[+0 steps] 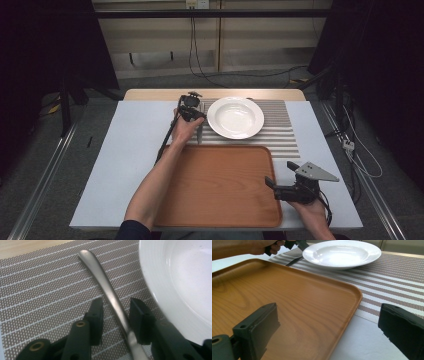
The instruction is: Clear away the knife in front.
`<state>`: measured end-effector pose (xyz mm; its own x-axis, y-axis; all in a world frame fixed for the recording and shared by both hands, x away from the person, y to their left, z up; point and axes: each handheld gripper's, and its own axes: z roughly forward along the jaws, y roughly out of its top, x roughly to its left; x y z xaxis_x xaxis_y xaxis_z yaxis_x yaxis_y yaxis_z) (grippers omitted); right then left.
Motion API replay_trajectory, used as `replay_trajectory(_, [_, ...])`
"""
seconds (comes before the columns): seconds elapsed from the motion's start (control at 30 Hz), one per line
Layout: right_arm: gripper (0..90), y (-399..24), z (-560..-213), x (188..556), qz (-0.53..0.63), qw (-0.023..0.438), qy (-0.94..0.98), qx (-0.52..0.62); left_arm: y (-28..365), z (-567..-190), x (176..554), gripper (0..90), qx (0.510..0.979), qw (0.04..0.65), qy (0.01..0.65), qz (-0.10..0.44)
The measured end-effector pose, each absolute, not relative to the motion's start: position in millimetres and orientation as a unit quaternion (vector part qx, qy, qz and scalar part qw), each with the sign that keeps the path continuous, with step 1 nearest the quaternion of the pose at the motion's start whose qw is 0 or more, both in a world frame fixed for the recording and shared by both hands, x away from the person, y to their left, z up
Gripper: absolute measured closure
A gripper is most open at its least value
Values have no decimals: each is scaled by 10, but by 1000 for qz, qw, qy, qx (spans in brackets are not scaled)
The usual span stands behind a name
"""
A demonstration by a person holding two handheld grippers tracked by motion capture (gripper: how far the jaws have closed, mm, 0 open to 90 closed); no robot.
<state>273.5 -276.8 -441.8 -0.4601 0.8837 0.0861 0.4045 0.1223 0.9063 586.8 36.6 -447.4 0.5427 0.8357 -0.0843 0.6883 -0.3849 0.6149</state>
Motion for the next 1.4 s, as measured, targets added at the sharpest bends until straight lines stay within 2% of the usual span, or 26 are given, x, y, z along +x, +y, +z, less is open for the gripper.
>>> replay_trajectory(0.2, [30, -2767, -4414, 2726, 481, 249, 708, 454, 333, -4470, 5890, 732, 820, 304, 471, 114])
replay_trajectory(0.37, [30, -2763, -4413, 2723, 481, 248, 709, 452, 308, -4445, 5914, 746, 816, 293, 487, 105])
replay_trajectory(0.7, [30, -2782, -4414, 2717, 481, 249, 707, 455, 318, -4425, 5983, 796, 826, 293, 474, 86])
replay_trajectory(1.1, [30, -2793, -4418, 2715, 481, 247, 707, 456, 500, -4383, 6041, 801, 852, 259, 446, 88])
replay_trajectory(1.4, [30, -2771, -4422, 2730, 480, 246, 708, 456, 553, -4392, 6050, 792, 849, 254, 454, 91])
